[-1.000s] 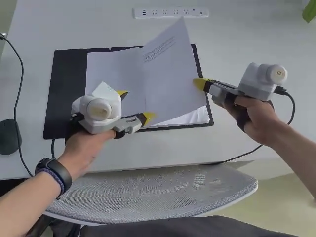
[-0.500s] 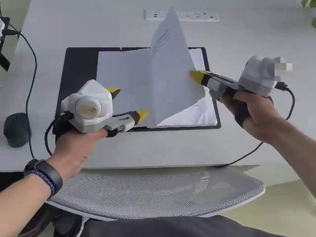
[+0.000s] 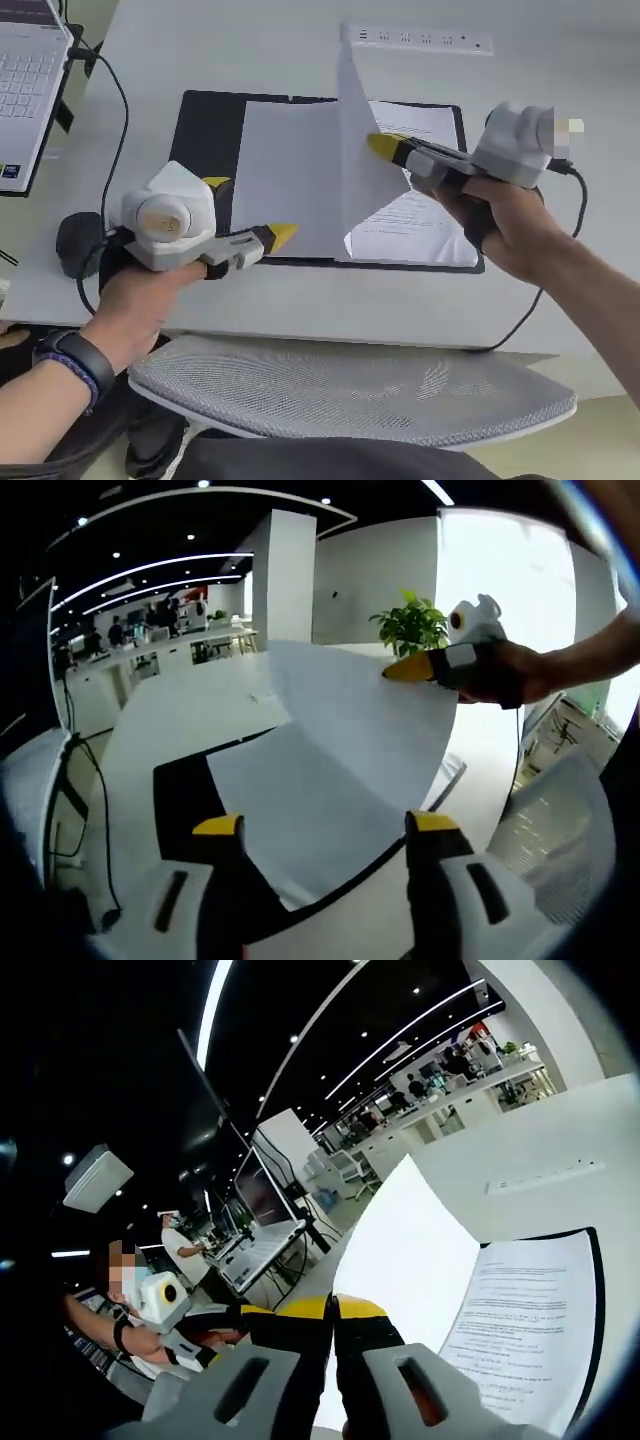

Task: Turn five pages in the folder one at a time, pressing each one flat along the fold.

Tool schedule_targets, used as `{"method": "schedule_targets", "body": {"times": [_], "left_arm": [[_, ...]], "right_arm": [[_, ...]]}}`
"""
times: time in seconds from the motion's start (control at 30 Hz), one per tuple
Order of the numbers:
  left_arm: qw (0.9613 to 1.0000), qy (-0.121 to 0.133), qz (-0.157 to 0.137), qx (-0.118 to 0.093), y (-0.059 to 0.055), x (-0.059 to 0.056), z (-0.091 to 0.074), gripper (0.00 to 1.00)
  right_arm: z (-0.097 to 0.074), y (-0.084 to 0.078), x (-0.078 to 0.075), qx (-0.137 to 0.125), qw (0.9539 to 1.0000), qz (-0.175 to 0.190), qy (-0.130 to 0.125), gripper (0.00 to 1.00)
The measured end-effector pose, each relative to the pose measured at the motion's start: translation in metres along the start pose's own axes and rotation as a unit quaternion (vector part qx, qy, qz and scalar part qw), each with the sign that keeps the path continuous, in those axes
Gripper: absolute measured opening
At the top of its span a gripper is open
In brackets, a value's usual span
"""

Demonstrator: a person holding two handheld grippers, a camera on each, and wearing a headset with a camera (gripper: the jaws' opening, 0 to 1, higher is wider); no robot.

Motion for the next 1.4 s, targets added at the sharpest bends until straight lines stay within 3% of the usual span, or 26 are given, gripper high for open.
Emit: {"method": "schedule_targets", "body": {"times": [0.3,0.7,0.93,1.4], "left_arm": [[0.9997,0.019,-0.014,-0.003,-0.005,0.016,-0.016,0.65],[0.999,0.035,-0.029,0.0,-0.014,0.029,-0.036,0.67],[0.9981,0.048,-0.038,-0.004,-0.015,0.039,-0.044,0.67],[0.9972,0.059,-0.044,-0.015,-0.009,0.046,-0.051,0.66]], "right_arm": [[0.038,-0.013,0.009,0.028,0.9993,0.004,0.023,0.0],[0.082,-0.039,0.008,0.072,0.9967,0.019,0.033,0.0],[0.1,-0.052,0.004,0.091,0.9949,0.03,0.033,0.0],[0.126,-0.075,-0.007,0.123,0.9909,0.05,0.023,0.0]]}}
Point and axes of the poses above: the centre of the closed fingertips' face, and the gripper's own axes: z roughly forward along the fingers, x roughly to its left, y roughly out of its top, the point moved 10 cm from there along -z, roughly backward along the fingers, and after that the axes turned 6 degrees about y, right-handed, at the moved point
